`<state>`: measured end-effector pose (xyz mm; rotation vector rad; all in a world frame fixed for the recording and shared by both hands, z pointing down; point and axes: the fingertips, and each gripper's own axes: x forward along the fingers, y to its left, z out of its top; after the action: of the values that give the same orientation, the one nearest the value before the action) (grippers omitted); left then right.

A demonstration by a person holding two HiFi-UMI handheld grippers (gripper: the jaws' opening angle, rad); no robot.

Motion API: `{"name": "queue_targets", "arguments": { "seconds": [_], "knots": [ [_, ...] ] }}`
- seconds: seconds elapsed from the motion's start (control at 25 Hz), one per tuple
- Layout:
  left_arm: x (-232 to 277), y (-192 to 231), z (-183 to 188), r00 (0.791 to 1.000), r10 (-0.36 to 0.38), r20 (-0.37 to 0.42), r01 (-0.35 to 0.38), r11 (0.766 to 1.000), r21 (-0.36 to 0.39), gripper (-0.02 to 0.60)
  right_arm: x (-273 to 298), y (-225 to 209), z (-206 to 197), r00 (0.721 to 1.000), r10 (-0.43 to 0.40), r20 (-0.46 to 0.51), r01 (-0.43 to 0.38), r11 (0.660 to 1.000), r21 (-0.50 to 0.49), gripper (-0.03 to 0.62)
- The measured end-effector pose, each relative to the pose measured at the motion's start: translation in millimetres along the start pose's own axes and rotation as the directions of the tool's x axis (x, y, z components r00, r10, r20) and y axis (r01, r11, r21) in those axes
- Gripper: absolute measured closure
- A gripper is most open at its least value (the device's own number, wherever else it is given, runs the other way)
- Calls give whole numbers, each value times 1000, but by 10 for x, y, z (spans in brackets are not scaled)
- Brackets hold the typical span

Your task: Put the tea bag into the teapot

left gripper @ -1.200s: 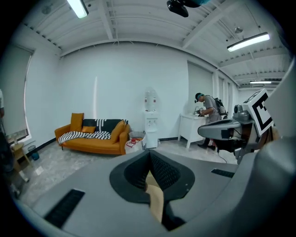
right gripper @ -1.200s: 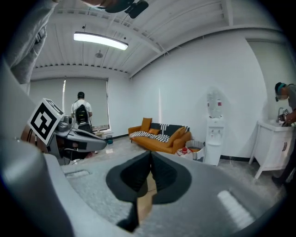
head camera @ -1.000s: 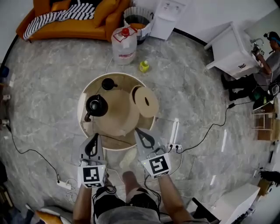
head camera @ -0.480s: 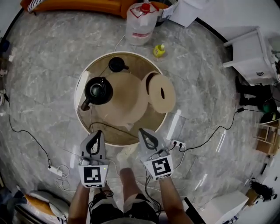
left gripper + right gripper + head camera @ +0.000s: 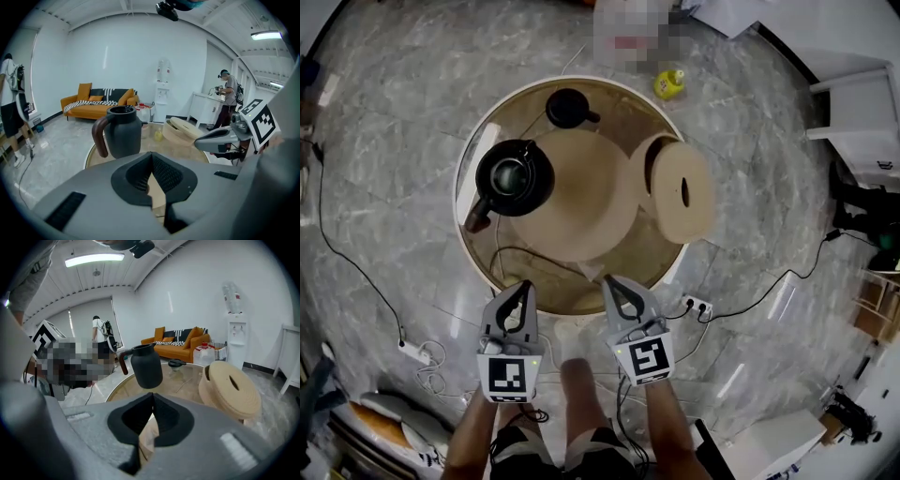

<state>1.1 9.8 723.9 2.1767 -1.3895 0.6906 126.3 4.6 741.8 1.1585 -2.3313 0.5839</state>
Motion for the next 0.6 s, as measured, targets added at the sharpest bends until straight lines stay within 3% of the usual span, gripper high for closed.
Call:
{"name": "queue_targets", "arguments": {
  "seconds": [0.16,0.24,0.32,0.48,0.6],
  "knots": [
    [120,56,-203,1000,1,-25,0,999,32,565,181,46,-278,999,38,-36,-38,999,-8,594],
    [143,61,-237,999,5,-37,-4,1000,8,565,252,71,-378,997,67,-40,-68,997,-23,592],
    [163,75,-266,999,5,-38,-5,1000,5,565,329,102,-489,993,98,-71,-100,995,-23,452],
    [192,154,-367,999,1,-36,1,998,55,565,494,131,-712,985,105,-139,-113,993,-45,404],
    [207,183,-440,999,2,-49,0,999,50,565,579,146,-813,979,124,-161,-128,992,-20,398]
  ]
}}
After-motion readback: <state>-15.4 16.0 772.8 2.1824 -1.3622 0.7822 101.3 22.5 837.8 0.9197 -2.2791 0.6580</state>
